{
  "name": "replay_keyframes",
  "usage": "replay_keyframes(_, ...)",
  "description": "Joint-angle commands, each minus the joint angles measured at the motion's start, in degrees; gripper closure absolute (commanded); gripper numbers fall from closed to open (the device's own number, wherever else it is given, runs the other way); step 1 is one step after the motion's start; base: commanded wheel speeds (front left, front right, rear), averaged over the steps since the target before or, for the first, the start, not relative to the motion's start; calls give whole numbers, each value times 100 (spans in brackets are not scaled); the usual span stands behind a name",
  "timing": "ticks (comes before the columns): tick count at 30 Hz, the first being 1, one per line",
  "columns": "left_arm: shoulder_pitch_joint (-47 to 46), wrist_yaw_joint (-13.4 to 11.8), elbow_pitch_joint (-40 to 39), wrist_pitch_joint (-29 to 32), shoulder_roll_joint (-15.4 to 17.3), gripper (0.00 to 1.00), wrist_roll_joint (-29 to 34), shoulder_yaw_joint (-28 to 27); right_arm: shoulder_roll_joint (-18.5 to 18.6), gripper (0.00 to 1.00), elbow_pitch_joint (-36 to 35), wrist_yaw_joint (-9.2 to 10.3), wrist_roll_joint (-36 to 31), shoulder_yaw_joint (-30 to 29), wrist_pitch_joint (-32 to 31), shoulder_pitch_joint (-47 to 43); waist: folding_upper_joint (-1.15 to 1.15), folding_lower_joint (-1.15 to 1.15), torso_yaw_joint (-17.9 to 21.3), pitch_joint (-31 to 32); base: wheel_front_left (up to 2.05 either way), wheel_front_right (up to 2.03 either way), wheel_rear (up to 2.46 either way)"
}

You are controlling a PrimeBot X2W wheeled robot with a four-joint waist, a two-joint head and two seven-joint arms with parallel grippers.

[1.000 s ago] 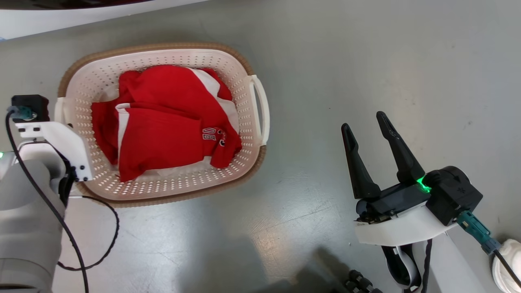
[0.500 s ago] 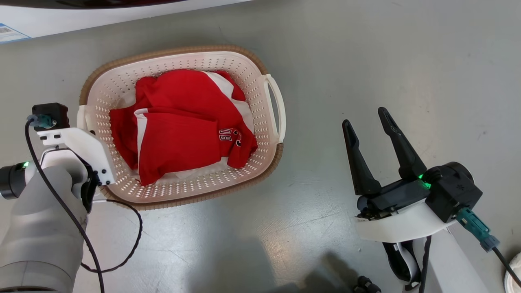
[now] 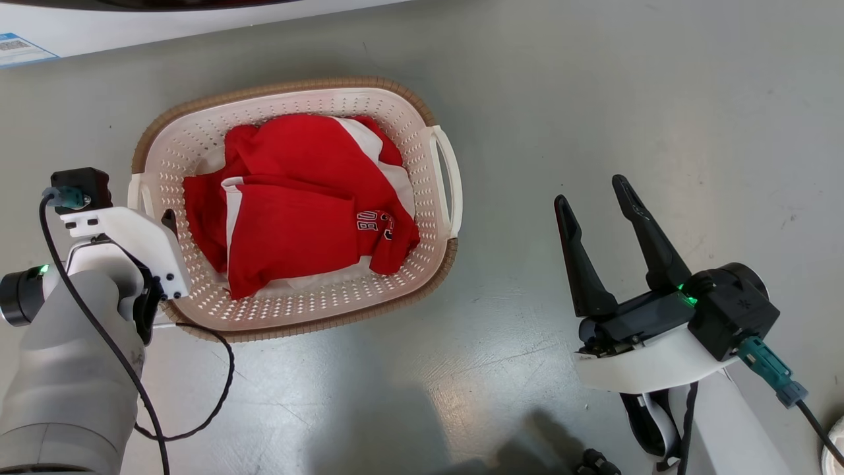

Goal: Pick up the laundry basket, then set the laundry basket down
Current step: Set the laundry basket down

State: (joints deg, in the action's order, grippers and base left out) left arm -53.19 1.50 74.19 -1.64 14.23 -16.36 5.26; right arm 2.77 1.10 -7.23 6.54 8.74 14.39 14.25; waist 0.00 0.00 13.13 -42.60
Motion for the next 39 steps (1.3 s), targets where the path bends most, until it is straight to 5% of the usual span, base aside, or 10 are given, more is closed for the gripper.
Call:
replay_keyframes(1, 173, -70, -40, -79, 182, 0, -32, -86, 10, 0, -55, -25, 16, 110, 61, -127, 0, 0, 3, 12, 0, 0, 0)
replay_keyframes(16, 271, -33, -32, -158, 60, 0, -127, 25, 10, 0, 44, -25, -42, 84, 61, -156, 0, 0, -143, 377, 0, 0, 0)
replay_keyframes(29, 731, 96, -230, -1205, -165, 0, -277, 7, 10, 0, 206, -25, -148, -169, 61, -287, 0, 0, -504, 1278, 0, 0, 0)
replay_keyframes(39, 1823, -1, -1942, -1333, -306, 0, -286, -285, 10, 0, 344, -25, -310, -606, 61, -629, 0, 0, -848, 2178, 0, 0, 0)
